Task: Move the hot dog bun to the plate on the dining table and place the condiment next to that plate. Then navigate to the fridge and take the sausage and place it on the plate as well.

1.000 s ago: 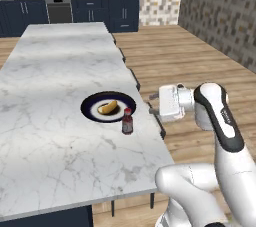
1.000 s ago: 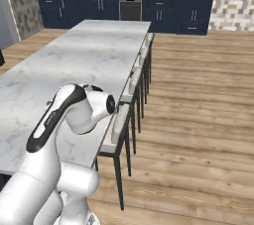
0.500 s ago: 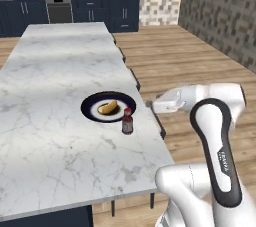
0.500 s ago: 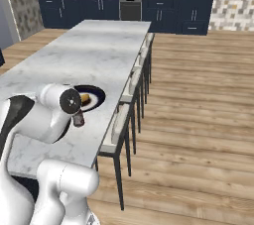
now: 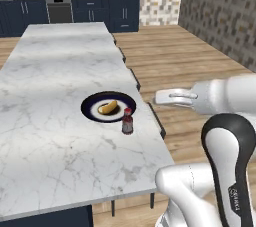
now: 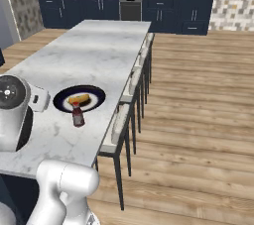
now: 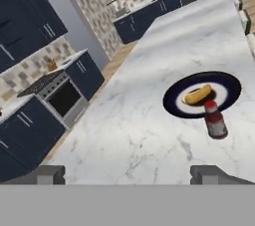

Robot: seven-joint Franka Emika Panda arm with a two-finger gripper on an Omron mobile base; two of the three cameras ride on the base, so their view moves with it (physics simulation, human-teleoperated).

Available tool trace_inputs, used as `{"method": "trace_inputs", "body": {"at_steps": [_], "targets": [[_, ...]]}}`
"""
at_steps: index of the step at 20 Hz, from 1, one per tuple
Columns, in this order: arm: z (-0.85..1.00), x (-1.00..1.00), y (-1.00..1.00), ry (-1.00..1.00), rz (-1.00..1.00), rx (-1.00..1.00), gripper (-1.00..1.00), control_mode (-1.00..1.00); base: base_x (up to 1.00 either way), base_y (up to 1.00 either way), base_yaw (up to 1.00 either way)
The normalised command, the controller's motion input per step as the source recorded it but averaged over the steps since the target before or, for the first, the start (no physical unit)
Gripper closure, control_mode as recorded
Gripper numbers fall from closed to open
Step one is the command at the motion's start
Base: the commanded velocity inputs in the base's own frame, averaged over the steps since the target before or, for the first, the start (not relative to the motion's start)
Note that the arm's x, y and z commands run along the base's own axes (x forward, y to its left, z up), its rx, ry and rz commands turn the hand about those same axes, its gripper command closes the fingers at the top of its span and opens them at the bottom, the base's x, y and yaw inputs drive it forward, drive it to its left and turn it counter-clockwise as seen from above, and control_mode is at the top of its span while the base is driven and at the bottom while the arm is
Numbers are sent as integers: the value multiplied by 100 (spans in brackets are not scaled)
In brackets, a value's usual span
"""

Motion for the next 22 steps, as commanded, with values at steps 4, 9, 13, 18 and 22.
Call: {"method": "trace_inputs", "body": {"at_steps": [4,9,13,18,22], "targets": [[5,-100,-3,12,-32,0,-100,-100,0,0,0],[13,-100,-22,11,-27,0,-100,-100,0,0,0],[21,-83,-48,4,-18,0,-100,-100,0,0,0],[34,-28,-66,1,-4,-5,-100,-100,0,0,0],[20,12,-25,18,-5,-1,-100,-100,0,0,0]]}}
